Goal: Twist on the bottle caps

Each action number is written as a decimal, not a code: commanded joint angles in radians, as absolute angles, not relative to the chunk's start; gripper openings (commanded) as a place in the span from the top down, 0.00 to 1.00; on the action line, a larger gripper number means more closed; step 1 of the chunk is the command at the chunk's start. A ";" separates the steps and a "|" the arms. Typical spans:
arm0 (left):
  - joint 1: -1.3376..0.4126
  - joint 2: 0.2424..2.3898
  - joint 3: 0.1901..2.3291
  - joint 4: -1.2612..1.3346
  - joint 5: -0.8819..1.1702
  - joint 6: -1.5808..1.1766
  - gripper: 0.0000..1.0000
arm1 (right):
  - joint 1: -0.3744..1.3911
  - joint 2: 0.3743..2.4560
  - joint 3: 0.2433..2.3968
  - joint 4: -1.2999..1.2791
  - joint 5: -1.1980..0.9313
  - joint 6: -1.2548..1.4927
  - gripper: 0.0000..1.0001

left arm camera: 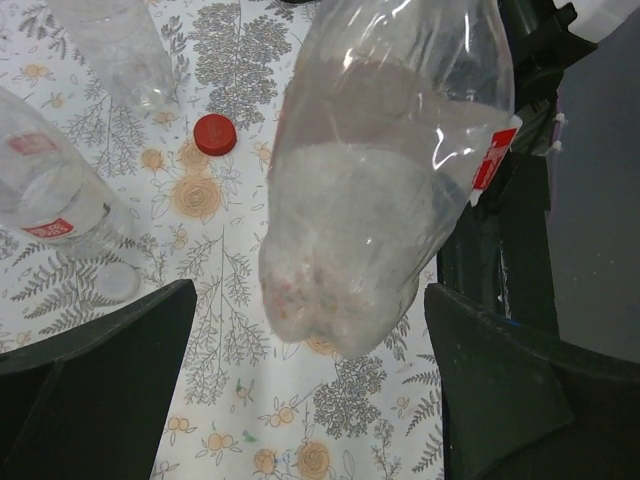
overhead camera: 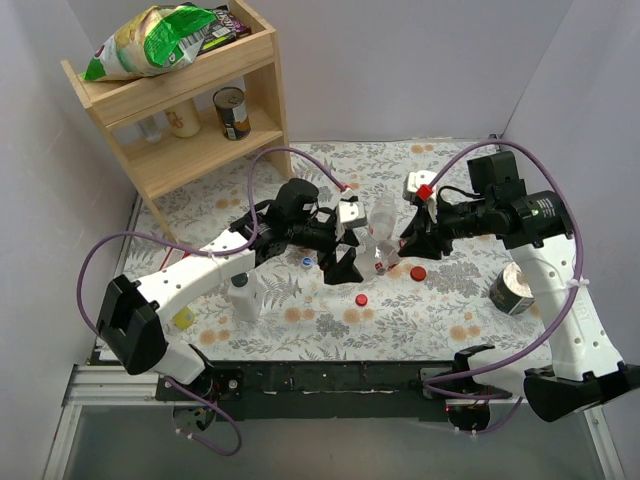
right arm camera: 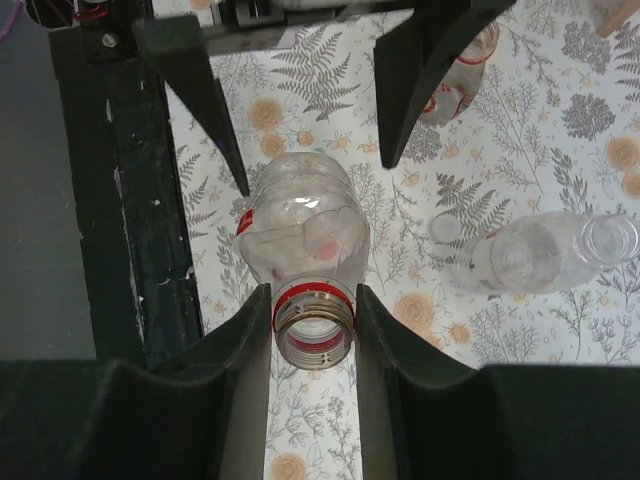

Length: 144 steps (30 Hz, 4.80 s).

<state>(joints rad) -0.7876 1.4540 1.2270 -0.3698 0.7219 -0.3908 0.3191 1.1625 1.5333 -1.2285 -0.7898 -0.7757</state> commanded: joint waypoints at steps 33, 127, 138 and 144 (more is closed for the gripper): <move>-0.818 1.408 1.049 -0.063 0.750 -0.425 0.57 | 0.479 1.252 1.595 -1.040 -0.698 -0.667 0.99; -0.336 0.945 0.946 -0.097 0.489 -0.758 1.00 | 0.785 1.611 0.854 -0.583 -0.271 -1.201 0.52; -0.334 0.934 0.928 -0.089 0.502 -0.759 1.00 | 0.778 1.677 0.908 -0.658 -0.250 -1.219 0.52; -0.334 0.928 0.908 -0.098 0.541 -0.715 1.00 | 0.756 1.669 0.926 -0.719 -0.236 -1.235 0.64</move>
